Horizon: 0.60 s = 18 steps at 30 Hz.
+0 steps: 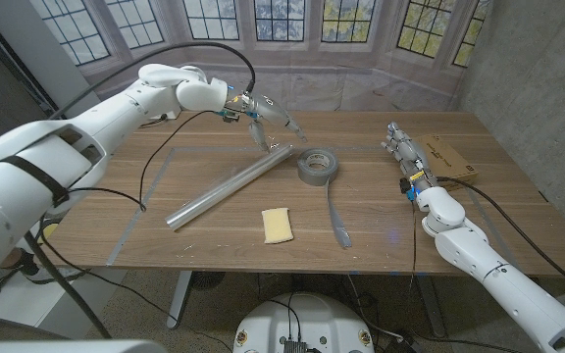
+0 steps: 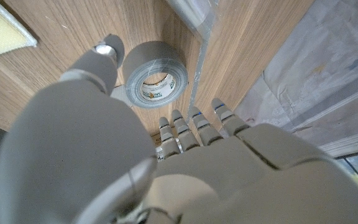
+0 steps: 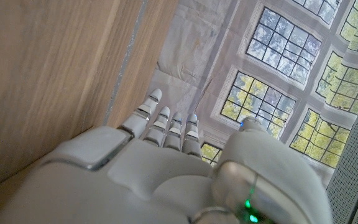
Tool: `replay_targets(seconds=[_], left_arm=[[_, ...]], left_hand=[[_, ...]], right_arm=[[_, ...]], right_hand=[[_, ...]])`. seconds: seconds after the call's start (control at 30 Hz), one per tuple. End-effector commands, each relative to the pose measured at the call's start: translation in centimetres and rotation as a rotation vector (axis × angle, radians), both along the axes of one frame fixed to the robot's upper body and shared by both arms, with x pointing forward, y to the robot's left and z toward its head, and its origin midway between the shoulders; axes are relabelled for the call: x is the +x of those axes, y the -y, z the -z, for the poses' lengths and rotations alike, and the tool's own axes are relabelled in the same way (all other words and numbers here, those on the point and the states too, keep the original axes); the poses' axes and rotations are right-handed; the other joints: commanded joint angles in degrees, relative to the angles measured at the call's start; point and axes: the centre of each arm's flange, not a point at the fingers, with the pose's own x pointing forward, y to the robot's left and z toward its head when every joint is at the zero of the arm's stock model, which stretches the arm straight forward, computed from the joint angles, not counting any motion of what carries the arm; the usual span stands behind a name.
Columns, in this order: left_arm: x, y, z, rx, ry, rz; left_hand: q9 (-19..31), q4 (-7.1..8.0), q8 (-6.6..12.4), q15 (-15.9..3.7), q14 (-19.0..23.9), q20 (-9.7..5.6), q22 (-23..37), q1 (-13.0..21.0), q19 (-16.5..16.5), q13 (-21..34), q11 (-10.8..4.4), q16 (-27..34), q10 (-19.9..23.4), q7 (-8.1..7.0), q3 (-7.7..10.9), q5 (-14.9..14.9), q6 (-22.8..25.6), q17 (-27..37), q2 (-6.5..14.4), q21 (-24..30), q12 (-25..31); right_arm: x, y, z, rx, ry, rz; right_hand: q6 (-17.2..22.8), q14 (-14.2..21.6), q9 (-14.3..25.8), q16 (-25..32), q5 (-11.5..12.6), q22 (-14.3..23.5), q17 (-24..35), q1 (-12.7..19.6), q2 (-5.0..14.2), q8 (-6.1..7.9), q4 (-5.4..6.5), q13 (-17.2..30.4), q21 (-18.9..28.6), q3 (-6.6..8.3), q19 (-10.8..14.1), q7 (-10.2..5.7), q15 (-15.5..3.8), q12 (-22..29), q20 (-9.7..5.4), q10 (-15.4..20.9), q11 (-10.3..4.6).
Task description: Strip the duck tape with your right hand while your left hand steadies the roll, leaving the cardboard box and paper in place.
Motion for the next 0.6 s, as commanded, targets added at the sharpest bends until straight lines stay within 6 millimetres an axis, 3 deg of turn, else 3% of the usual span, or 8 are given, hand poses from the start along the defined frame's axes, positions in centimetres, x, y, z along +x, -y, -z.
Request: replay_targets(seconds=[0.03,0.4,0.6], left_arm=[[1.1,0.9,-0.2,0.061,0.007,0.014],[1.8,2.2,0.1,0.082,-0.003,0.037],[2.2,2.7,0.2,0.081,-0.018,0.042]], left_hand=[[0.2,0.06,0.28,-2.77,3.2,-0.22,0.1,20.3,0.1,0.2,0.02,0.2,0.7,-0.04,-0.35,0.2,0.6,0.2,19.1,0.1,0.4],[0.2,0.22,0.73,-2.93,4.8,-0.65,0.1,22.9,-0.5,0.0,0.15,0.2,2.6,0.04,-1.43,0.4,3.2,0.2,19.3,0.2,0.6],[0.1,0.57,1.08,-2.92,6.0,-1.16,0.1,24.6,-0.1,-0.2,0.49,0.1,4.4,0.31,-3.36,0.5,7.1,0.2,19.2,0.6,0.4]], right_arm=[[-0.2,0.3,0.5,0.010,-0.009,0.011],[0.0,0.5,0.4,0.018,-0.004,0.014],[0.1,0.7,0.3,0.016,-0.006,0.015]], right_hand=[[0.4,0.5,0.2,0.1,0.2,0.2,0.0,0.4,-0.16,0.26,-0.44,0.2,0.2,0.00,0.4,-0.08,-2.84,0.3,0.30,0.1,-0.23],[0.5,0.5,0.2,0.1,0.2,0.2,-0.1,0.4,-0.18,0.25,-0.57,0.2,0.1,0.01,0.4,-0.08,-2.77,0.3,0.34,0.2,-0.21],[0.5,0.5,0.2,0.0,0.2,0.2,-0.1,0.3,-0.20,0.24,-0.61,0.2,0.1,-0.01,0.3,-0.08,-2.78,0.3,0.34,0.2,-0.23]])
